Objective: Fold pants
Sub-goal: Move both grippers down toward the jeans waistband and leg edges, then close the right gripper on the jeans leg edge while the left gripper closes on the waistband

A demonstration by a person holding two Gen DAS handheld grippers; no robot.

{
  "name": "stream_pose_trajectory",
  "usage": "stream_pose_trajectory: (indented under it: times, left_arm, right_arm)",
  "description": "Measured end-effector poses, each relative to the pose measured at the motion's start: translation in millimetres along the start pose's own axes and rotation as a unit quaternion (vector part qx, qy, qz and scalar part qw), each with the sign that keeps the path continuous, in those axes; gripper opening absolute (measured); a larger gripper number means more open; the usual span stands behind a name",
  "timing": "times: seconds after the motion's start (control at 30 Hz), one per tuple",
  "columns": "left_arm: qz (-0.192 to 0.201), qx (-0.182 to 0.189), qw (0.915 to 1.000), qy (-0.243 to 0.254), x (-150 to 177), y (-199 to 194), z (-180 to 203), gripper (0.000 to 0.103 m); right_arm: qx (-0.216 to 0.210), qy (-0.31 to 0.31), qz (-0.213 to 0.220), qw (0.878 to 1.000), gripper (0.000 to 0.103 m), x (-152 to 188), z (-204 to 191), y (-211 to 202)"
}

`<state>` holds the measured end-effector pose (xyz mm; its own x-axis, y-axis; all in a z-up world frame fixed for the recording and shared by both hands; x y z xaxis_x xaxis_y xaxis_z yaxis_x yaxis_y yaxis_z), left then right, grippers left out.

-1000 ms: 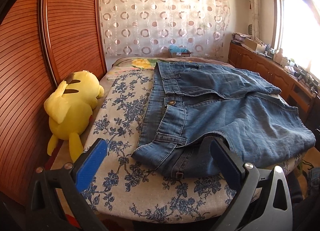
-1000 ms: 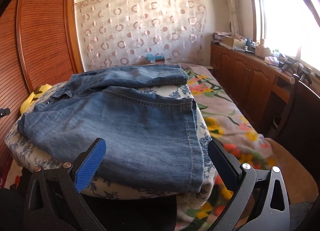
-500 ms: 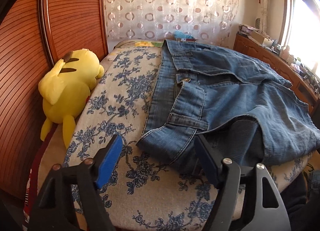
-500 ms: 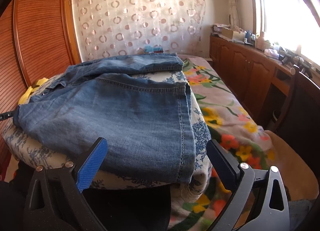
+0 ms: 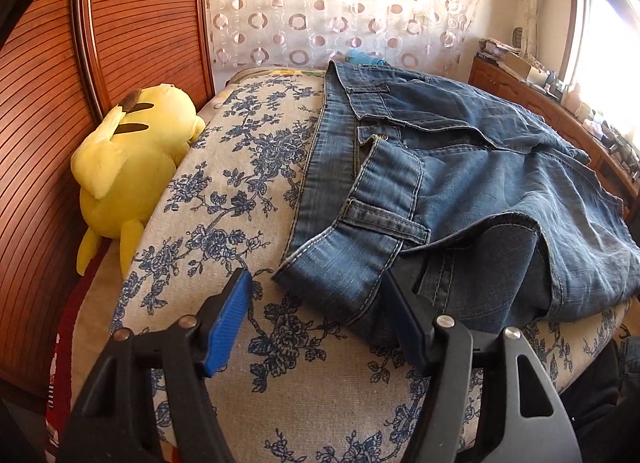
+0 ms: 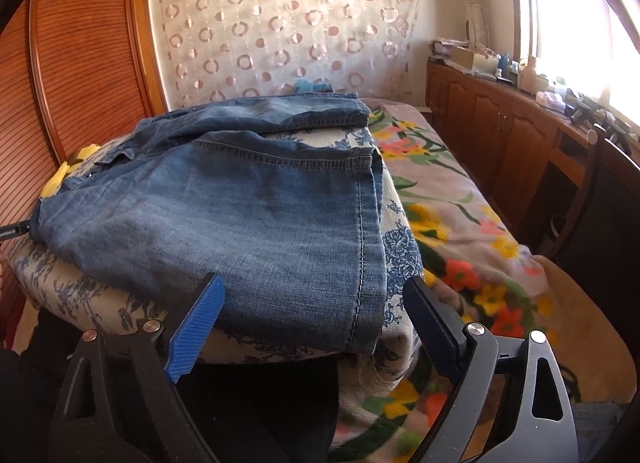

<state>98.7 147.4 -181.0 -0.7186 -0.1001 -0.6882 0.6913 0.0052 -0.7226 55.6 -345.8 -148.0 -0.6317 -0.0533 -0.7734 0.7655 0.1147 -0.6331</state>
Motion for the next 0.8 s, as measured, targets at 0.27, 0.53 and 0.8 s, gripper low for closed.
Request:
stream_pose_trajectory:
  times: [0.27, 0.53, 0.8]
  left_arm:
    - [0.0, 0.007, 1.0, 0.002, -0.9, 1.9, 1.2, 0.06]
    - [0.001, 0.009, 0.9999, 0.006, -2.6, 3.0, 3.5, 0.054]
    - [0.009, 0.009, 0.9999, 0.009, -3.0, 3.6, 4.2, 0.051]
  right_arm:
    - [-0.007, -0.005, -0.015, 1.0, 0.083, 4.3, 2.8, 2.0]
    - [-0.014, 0.002, -0.028, 1.0, 0.073, 11.4, 8.6, 4.1]
    - [-0.02, 0.0, -0.034, 0.999, 0.036, 14.5, 6.8, 5.9]
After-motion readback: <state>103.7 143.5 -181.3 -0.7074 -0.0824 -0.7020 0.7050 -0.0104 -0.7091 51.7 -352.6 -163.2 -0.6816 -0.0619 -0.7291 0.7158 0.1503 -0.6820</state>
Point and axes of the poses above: each gripper's, at about its wrist camera, not at the fingertips, and y roughly the way its jaws point, z to its right, x to its underside, the point moved 5 cm from there along y, roughly the way its jaws point
